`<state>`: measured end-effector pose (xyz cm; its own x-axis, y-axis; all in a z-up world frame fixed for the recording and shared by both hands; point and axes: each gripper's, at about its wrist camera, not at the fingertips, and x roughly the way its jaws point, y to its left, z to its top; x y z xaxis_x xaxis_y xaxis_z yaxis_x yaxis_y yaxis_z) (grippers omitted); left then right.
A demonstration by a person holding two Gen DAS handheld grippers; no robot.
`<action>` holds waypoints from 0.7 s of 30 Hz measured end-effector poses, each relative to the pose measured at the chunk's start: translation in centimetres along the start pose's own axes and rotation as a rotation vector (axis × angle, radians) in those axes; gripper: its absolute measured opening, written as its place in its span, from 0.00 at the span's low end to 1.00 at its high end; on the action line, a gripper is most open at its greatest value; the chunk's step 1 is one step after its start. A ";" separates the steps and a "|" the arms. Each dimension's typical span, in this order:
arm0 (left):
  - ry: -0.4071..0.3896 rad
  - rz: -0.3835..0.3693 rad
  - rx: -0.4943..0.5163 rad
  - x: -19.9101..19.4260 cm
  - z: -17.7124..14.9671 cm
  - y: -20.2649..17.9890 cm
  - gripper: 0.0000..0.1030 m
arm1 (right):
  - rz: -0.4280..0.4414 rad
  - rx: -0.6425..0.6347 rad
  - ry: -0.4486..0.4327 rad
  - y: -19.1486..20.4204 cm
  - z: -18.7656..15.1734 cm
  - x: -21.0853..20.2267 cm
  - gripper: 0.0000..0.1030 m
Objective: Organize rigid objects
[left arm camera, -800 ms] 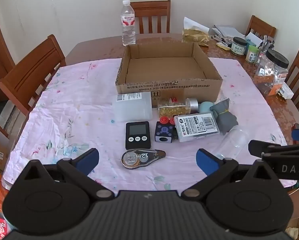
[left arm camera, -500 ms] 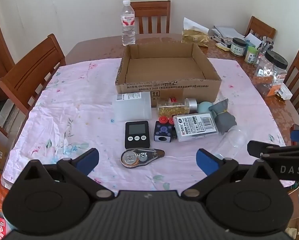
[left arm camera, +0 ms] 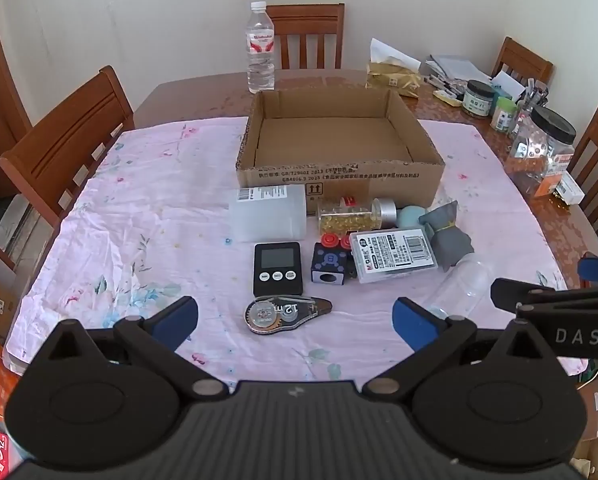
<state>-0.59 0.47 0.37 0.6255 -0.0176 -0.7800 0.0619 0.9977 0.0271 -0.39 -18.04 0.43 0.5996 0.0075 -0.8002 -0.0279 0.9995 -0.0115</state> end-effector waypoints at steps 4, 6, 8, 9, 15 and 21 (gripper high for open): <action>-0.003 -0.001 -0.002 -0.1 0.0 0.0 1.00 | -0.001 -0.002 -0.001 0.1 0.1 0.0 1.00; -0.003 -0.003 -0.003 -0.1 0.0 -0.1 0.99 | -0.001 -0.002 -0.001 0.1 0.0 0.0 1.00; -0.003 -0.003 -0.003 -0.1 0.0 -0.1 1.00 | -0.001 0.000 -0.001 0.0 0.1 0.0 1.00; -0.003 -0.003 -0.002 -0.1 0.0 -0.1 1.00 | -0.001 0.001 -0.001 0.0 0.0 0.0 1.00; -0.005 -0.004 -0.003 -0.2 0.1 -0.2 0.99 | -0.003 0.003 -0.004 -0.1 0.0 -0.2 1.00; -0.003 -0.008 -0.005 -0.2 0.2 -0.5 1.00 | -0.002 0.002 -0.006 -0.2 0.0 -0.2 1.00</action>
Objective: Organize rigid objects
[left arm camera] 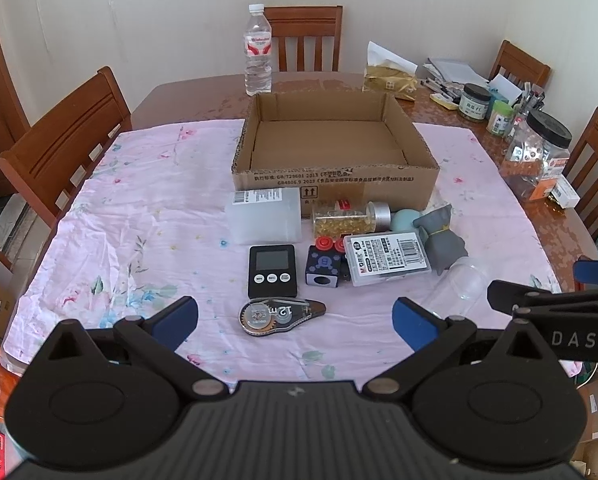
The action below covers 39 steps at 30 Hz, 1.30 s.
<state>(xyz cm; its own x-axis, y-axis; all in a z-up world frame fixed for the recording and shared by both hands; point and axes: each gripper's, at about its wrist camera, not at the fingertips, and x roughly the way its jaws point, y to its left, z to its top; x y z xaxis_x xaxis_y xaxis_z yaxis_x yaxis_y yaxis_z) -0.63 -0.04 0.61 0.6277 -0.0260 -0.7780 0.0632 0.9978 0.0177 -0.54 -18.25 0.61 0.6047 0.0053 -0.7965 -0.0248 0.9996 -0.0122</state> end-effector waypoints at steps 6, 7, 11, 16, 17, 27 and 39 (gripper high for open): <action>0.001 -0.005 -0.001 0.0 0.1 0.0 1.00 | -0.002 0.001 -0.002 0.0 0.0 0.0 1.00; 0.001 -0.004 -0.001 0.0 0.1 0.0 1.00 | -0.002 0.002 -0.003 0.0 0.0 0.0 1.00; 0.001 -0.005 -0.001 0.1 0.2 -0.1 1.00 | -0.001 0.001 -0.004 -0.1 0.1 0.0 1.00; 0.001 -0.008 0.000 0.0 0.3 -0.1 1.00 | -0.002 0.002 -0.004 -0.1 0.1 0.0 1.00; 0.001 -0.008 0.000 0.1 0.3 -0.1 1.00 | -0.002 0.002 -0.005 -0.1 0.1 0.0 1.00; -0.004 -0.014 0.003 0.2 0.3 0.2 1.00 | -0.002 0.000 -0.010 -0.1 0.3 0.0 1.00; -0.021 -0.044 0.011 0.6 0.3 0.7 1.00 | -0.005 -0.005 -0.016 0.1 0.2 0.2 1.00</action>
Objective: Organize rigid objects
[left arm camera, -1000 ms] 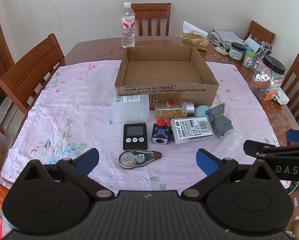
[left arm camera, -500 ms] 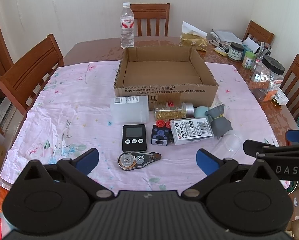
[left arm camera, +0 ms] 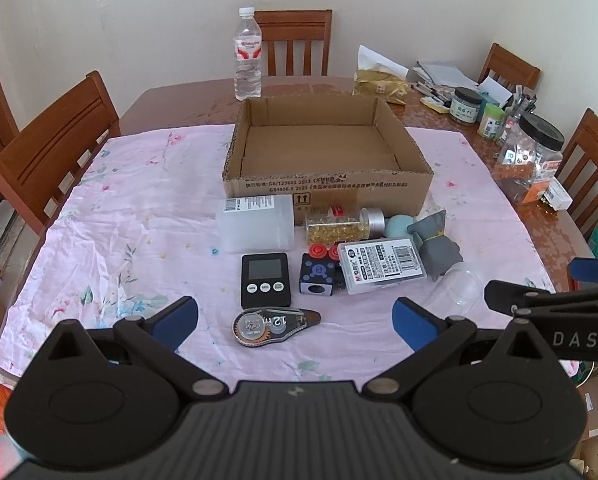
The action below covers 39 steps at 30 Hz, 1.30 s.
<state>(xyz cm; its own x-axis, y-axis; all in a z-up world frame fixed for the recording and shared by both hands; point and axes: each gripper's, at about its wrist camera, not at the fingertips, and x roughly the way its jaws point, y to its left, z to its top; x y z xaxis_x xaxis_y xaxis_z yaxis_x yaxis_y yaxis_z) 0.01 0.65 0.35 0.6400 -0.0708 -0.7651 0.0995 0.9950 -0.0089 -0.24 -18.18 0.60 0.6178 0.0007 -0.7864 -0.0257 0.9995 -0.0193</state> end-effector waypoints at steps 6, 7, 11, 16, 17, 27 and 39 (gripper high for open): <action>-0.023 -0.043 0.013 0.8 -0.4 0.3 1.00 | 0.006 -0.008 -0.006 -0.1 -0.1 0.4 1.00; -0.023 -0.049 0.015 1.1 -0.6 0.4 1.00 | 0.012 -0.009 -0.009 -0.2 -0.2 0.5 1.00; -0.027 -0.063 0.033 2.6 -1.7 0.7 1.00 | 0.024 -0.012 -0.019 -0.5 -0.4 1.0 1.00; 0.040 -0.065 0.036 5.5 -3.4 1.3 1.00 | 0.026 -0.019 -0.011 -0.9 -0.9 1.8 1.00; 0.054 -0.062 0.034 6.2 -3.8 1.4 1.00 | 0.027 -0.023 -0.010 -0.9 -1.0 1.9 1.00; 0.126 -0.030 0.008 10.5 -5.3 2.7 0.99 | 0.063 -0.051 0.022 -1.9 -1.9 4.5 1.00; 0.148 0.012 -0.002 12.4 -5.0 3.8 1.00 | 0.154 -0.041 0.035 -2.8 -0.1 9.2 1.00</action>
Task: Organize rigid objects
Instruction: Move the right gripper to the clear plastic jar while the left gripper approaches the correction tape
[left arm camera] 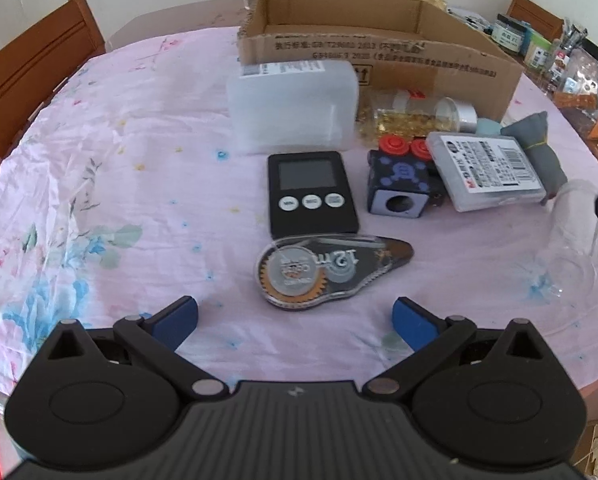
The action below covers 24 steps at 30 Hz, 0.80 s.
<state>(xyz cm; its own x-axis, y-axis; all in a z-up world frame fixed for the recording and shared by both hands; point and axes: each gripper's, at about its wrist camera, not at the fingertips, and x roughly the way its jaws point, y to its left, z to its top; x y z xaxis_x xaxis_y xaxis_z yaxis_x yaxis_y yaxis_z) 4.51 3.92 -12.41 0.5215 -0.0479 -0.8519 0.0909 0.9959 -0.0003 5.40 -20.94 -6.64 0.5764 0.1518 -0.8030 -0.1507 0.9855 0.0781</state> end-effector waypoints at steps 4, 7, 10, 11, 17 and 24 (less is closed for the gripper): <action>0.001 0.009 -0.014 0.1 0.2 0.8 1.00 | 0.021 0.009 0.032 -0.4 0.9 1.7 1.00; 0.005 0.016 -0.024 0.2 0.4 1.4 1.00 | 0.033 0.016 0.080 -0.4 1.0 2.4 1.00; 0.008 0.022 -0.032 0.2 0.4 2.2 1.00 | 0.058 0.000 0.105 0.0 0.6 2.3 1.00; 0.011 0.024 -0.034 0.2 0.4 2.4 1.00 | 0.062 -0.005 0.112 0.2 0.4 2.2 1.00; 0.025 0.034 -0.050 0.2 0.7 3.4 1.00 | 0.084 -0.038 0.150 1.4 -0.7 1.6 1.00; 0.036 -0.067 -0.045 -0.5 1.1 1.5 0.99 | 0.057 -0.084 0.133 1.3 -0.7 1.9 1.00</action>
<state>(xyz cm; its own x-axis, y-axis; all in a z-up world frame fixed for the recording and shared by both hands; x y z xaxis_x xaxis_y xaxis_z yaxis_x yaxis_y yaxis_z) 5.35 5.35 -11.40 0.4843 -0.1124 -0.8677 0.0858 0.9930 -0.0808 5.73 -19.42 -8.50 0.4546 0.1902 -0.8702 -0.2495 0.9650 0.0806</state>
